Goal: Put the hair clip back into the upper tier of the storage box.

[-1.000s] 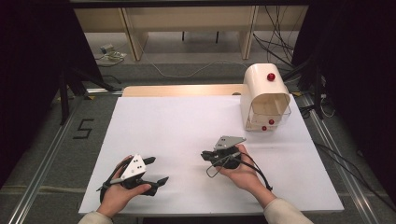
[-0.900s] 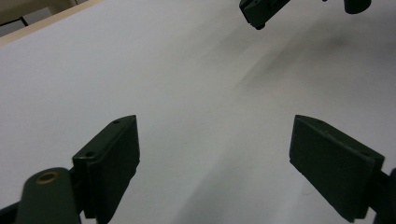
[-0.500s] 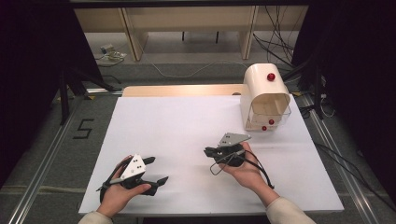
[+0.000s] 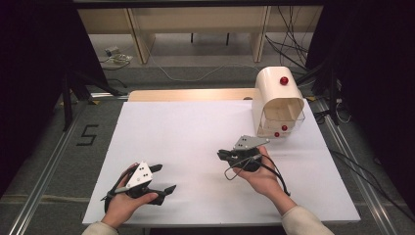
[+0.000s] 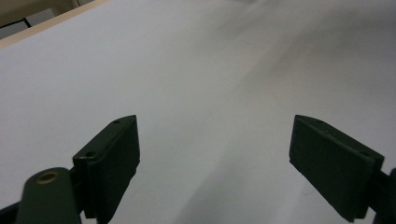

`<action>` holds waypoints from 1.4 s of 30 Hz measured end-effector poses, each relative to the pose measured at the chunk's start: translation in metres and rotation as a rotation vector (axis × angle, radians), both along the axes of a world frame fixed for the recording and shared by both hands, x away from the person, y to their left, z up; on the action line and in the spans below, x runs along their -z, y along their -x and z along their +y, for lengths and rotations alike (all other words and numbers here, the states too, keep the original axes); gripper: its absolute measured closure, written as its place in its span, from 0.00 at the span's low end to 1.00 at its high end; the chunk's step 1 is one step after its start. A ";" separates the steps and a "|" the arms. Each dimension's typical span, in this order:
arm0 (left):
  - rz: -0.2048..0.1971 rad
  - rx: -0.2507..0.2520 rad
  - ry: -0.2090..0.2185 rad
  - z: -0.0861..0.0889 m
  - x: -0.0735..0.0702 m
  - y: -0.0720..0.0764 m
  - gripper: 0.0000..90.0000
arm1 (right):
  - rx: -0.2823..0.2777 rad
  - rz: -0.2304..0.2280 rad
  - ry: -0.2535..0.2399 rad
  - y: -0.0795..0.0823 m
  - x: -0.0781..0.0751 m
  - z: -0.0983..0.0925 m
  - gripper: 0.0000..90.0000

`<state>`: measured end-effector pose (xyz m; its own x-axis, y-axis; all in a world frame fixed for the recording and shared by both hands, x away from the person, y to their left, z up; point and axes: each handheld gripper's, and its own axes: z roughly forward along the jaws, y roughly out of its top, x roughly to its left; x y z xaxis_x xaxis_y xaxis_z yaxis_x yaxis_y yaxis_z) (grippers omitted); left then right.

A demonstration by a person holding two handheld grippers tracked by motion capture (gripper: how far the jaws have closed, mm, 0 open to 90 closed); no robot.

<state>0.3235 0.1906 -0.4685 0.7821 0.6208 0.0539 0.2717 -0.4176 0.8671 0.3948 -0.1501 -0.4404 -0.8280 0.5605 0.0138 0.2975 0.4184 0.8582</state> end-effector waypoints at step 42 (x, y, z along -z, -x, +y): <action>-0.006 -0.006 0.002 0.001 0.000 0.000 0.18 | 0.107 -0.093 -0.066 -0.008 -0.038 -0.036 0.94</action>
<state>0.3239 0.1915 -0.4685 0.7778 0.6258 0.0574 0.2692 -0.4143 0.8694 0.4033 -0.1856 -0.4020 -0.7633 0.6457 -0.0203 0.2556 0.3308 0.9084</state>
